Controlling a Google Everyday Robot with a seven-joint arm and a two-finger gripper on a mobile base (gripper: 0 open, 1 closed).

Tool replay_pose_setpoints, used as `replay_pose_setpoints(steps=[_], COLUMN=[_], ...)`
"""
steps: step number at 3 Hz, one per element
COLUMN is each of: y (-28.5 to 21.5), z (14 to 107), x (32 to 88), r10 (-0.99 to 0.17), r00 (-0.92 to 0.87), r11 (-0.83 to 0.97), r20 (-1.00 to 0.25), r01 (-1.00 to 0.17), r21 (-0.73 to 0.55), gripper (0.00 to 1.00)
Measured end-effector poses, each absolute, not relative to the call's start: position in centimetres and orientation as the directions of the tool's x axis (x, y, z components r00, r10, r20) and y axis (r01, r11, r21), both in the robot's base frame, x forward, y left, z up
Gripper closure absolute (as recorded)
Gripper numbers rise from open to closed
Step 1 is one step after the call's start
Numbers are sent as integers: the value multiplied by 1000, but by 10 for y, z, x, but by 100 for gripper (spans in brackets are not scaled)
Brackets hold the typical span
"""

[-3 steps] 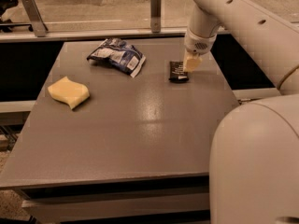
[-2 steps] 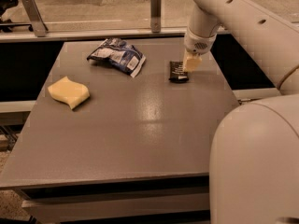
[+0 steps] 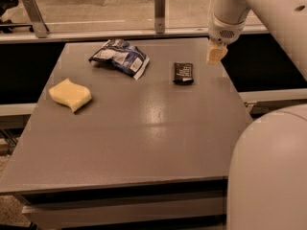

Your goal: Move rxbar chocolate near blue chip bag

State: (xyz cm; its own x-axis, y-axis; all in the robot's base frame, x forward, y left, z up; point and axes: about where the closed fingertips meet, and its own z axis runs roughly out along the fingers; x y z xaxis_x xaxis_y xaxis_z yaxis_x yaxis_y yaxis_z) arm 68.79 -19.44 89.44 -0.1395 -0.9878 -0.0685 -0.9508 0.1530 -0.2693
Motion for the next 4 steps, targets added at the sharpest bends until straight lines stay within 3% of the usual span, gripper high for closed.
replay_pose_setpoints(steps=[2,3,4], y=[-221,-214,-203], z=[894,884,877], x=[684,689,692], r10=[-982,-984,-987], r00=[-176,-165,-149], r11=[186,175,159], r20=[-61,-61,-62], r01=[-951,-957,-962], r21=[-247,-230,-222], gripper=[13,0,16])
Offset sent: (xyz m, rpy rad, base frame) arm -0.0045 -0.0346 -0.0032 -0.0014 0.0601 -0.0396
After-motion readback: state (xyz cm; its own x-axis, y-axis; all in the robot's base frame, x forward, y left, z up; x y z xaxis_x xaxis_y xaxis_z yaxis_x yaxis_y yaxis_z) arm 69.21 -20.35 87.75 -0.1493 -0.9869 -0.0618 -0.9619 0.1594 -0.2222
